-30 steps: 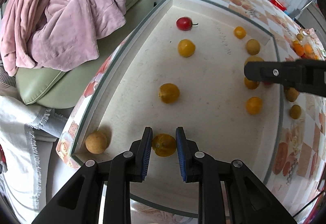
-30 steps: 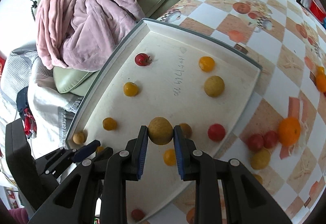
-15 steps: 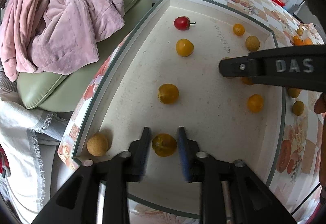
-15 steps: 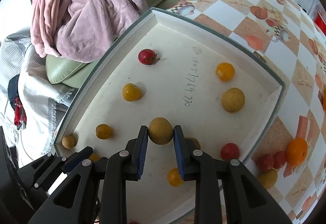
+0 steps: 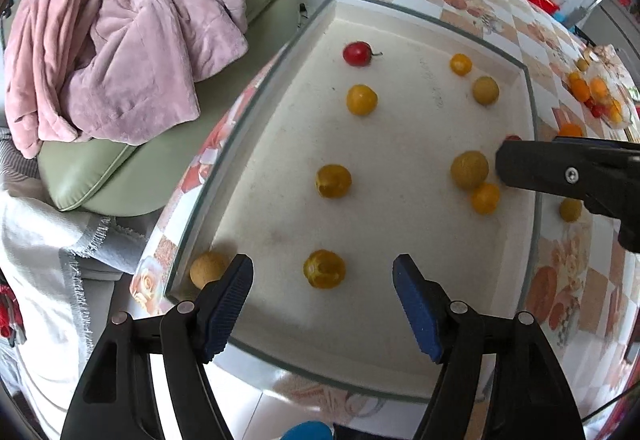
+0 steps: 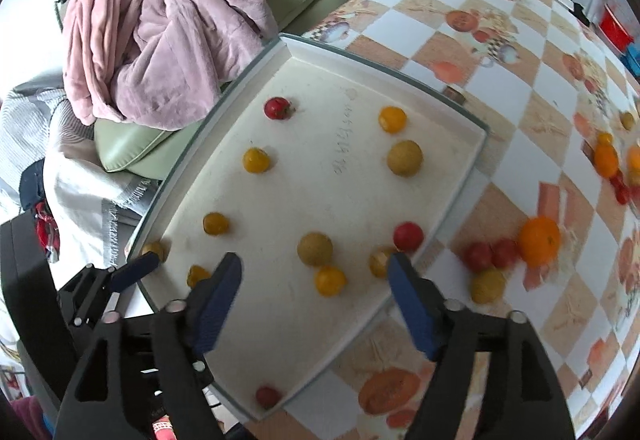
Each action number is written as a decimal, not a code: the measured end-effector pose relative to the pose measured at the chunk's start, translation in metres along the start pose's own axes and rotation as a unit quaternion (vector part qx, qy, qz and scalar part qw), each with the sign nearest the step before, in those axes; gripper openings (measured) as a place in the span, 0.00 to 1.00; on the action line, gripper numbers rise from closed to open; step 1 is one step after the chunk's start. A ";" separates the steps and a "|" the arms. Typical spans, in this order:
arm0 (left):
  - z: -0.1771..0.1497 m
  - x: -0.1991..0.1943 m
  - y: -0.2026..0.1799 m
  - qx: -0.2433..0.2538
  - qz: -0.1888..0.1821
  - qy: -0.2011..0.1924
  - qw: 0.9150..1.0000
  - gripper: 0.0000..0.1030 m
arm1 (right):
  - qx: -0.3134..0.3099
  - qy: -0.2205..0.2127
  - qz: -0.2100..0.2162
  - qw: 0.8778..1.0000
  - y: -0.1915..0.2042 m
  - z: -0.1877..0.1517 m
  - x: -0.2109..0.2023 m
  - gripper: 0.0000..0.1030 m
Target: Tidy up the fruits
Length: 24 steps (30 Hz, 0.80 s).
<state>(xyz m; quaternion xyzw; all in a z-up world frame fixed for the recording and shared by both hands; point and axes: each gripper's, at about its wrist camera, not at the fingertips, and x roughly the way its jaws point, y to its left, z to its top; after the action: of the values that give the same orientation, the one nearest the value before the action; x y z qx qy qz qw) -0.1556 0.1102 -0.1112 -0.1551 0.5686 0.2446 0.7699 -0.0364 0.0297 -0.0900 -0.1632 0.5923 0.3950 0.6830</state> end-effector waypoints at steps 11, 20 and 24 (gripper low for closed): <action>-0.008 -0.025 0.003 0.015 0.005 0.011 1.000 0.99 | 0.005 0.022 -0.041 0.999 0.005 -0.020 -0.018 1.00; -0.008 -0.050 0.002 0.042 0.016 0.013 0.999 0.99 | -0.021 0.032 -0.070 0.997 0.019 -0.030 -0.040 1.00; -0.007 -0.063 -0.002 0.058 0.008 0.016 0.998 0.99 | -0.026 0.032 -0.078 0.996 0.024 -0.033 -0.053 1.00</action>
<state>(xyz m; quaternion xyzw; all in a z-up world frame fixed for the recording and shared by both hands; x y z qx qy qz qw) -0.1746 0.0927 -0.0535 -0.1094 0.5956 0.2151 0.7662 -0.0751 0.0038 -0.0423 -0.2385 0.5888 0.3504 0.6882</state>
